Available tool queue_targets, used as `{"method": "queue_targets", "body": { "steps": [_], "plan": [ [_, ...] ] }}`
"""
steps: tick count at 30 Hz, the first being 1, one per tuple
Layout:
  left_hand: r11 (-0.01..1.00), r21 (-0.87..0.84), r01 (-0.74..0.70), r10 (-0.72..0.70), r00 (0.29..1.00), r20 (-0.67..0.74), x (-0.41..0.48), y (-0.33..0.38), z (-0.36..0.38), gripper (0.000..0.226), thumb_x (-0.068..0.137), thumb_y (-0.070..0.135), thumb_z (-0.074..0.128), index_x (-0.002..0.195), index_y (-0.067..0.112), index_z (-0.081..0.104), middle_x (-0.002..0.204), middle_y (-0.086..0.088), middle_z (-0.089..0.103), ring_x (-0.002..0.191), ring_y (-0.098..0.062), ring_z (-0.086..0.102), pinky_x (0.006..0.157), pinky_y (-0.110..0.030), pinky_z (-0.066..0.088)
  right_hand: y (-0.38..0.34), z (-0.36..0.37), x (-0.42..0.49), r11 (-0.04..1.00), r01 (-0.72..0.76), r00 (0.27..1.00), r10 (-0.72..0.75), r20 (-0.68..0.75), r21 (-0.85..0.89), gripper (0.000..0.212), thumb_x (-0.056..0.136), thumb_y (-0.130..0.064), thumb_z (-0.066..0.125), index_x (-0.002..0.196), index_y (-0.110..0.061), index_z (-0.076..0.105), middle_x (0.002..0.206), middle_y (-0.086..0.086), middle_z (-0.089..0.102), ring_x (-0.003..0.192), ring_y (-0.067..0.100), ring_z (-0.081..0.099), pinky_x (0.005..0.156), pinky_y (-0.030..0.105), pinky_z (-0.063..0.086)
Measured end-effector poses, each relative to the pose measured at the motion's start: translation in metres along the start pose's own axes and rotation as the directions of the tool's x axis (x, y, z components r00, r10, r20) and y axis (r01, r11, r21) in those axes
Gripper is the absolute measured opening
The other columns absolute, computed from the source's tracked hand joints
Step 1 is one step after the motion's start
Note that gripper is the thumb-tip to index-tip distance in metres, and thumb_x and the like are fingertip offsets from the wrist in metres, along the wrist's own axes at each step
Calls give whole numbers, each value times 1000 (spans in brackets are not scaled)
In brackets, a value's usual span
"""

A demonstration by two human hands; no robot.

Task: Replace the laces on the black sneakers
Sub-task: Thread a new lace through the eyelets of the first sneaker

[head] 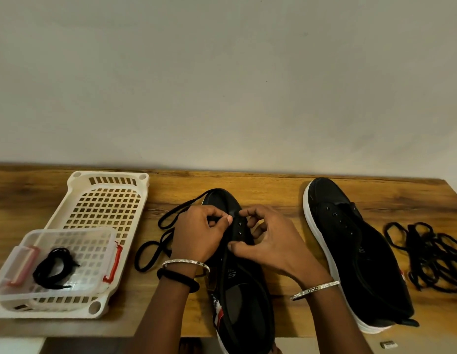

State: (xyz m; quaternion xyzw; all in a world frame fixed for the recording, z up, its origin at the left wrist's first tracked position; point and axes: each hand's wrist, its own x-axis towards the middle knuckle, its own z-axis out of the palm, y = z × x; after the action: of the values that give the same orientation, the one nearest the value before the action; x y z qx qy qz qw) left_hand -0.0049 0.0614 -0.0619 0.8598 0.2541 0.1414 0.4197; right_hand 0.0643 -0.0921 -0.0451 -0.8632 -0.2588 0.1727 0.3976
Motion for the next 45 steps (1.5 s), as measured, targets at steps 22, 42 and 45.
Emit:
{"method": "queue_targets", "body": {
  "steps": [22,42,45],
  "plan": [
    [960,-184,210,-223,973,-55,-6,10,23,6,82,28,79,76,27,79,70,12,73,69,-4,68,69,-34,59,-11,5,0,991,-136,969,135,-206,9,39,60,-61,65,79,-28,73,71,-14,71,68,-1,66,68,30,59],
    [966,-183,182,-205,972,-118,-7,11,36,8,76,50,78,76,42,76,76,22,71,86,-1,65,80,-33,52,0,-4,-4,729,-270,929,368,-28,629,18,91,-16,67,81,-12,80,83,5,78,80,16,74,65,26,53],
    [978,-141,156,-174,977,-127,-5,8,36,7,73,57,74,78,52,72,84,21,72,101,-10,65,89,-46,51,2,-2,-4,663,-277,930,366,22,695,20,96,-23,65,90,-11,80,86,8,78,78,19,75,59,23,54]
  ]
}}
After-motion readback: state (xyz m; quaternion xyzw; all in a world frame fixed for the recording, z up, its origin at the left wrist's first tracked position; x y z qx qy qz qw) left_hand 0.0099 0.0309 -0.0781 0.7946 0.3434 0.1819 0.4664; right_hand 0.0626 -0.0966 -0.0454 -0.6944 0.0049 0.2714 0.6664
